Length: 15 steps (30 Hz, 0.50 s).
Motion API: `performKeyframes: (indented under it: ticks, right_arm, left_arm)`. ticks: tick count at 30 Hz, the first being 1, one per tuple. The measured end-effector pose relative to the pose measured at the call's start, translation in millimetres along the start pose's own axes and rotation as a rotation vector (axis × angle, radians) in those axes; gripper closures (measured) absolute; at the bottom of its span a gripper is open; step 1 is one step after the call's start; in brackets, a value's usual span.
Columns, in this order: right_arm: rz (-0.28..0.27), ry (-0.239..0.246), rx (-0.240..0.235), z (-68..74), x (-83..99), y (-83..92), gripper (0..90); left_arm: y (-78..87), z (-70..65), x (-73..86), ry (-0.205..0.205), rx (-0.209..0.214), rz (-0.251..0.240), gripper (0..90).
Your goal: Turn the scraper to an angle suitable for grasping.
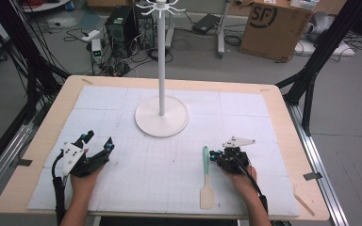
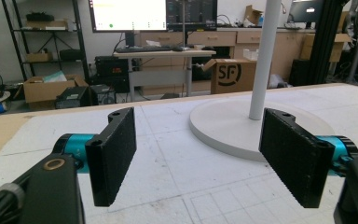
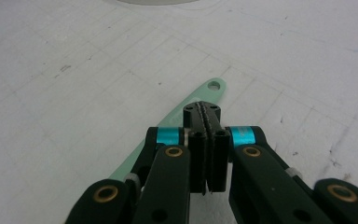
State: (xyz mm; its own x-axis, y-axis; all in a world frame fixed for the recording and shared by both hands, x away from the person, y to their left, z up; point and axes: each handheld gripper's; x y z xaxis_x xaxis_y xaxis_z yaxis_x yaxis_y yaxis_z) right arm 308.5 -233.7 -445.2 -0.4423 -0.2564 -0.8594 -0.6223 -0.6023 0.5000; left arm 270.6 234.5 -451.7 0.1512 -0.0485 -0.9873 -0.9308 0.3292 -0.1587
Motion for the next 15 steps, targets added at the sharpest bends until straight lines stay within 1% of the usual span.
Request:
performKeyframes:
  ticks: [2,3,8,12,15]
  right_arm:
    - [0.004,0.006,0.004,-0.3,0.0,-2.1,89.9]
    - [0.012,0.0,0.001,-0.3,-0.1,-4.5,89.9]
    - [0.026,0.001,0.001,-0.9,-0.7,-9.5,89.9]
    - [0.032,0.001,-0.015,0.4,-3.6,-13.9,89.8]
    - [0.038,0.013,-0.024,3.0,-6.1,-18.0,89.9]
  left_arm:
    - [0.1,-0.1,0.0,0.002,0.0,0.001,27.8]
    - [0.0,0.0,0.0,0.001,-0.001,0.0,27.8]
    - [0.1,-0.2,0.0,0.0,0.002,0.002,27.9]
    - [0.0,-0.3,0.0,0.0,0.002,0.002,28.0]
    - [0.0,-0.3,0.0,0.0,0.002,0.002,28.0]
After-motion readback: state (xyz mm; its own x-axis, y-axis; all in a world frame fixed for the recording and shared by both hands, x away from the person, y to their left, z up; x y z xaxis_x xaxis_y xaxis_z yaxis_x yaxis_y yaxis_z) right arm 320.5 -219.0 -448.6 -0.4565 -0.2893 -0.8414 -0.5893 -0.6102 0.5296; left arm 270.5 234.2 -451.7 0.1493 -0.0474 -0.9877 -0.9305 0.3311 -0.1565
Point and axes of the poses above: each handheld gripper's, and its own axes: y roughly backward along the jaws, x roughly out of its underside, z roughly to its left, and after that the axes turned 9 degrees about -z, right-handed
